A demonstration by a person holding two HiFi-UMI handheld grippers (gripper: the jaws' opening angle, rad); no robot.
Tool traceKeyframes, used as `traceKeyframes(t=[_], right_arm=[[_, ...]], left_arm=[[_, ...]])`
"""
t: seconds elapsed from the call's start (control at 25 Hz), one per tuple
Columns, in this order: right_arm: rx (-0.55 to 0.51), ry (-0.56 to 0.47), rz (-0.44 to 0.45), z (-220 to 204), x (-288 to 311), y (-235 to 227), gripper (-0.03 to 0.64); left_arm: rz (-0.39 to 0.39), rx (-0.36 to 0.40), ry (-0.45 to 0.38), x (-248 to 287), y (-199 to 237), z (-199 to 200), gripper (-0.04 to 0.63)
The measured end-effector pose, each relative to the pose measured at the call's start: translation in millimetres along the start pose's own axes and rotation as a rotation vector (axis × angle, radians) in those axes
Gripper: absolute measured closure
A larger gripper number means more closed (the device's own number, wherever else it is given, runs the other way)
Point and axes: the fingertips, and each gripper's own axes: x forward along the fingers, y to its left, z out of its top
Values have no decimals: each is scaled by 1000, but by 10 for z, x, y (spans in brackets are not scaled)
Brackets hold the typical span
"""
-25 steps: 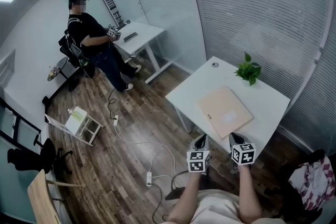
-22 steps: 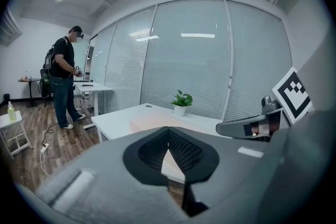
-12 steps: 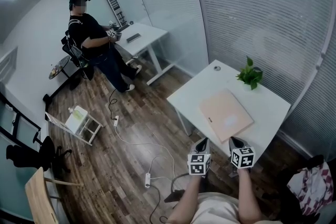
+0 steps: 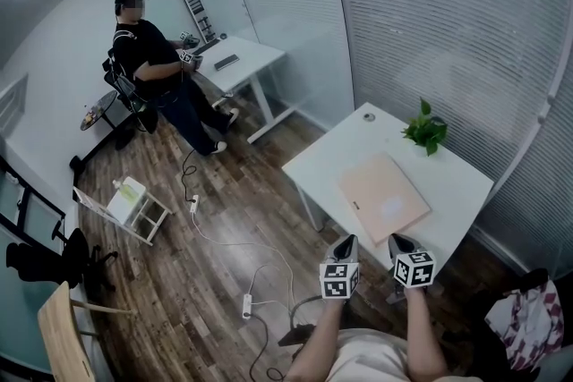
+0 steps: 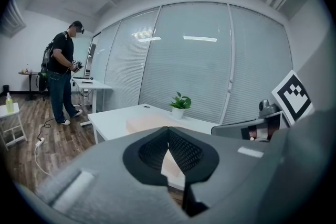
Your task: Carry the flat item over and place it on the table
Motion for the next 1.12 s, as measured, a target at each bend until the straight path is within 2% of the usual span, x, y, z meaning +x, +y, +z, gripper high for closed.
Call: traceKeyframes(t=[0.4,1.12], right_arm=[[48,-12,33,-4,-35,-2,614],[-27,-31,29,69,-31,68,615]], left_arm=[[-10,1,-10,15,-48,18,588],[11,10,-2,-27,23,15,588]])
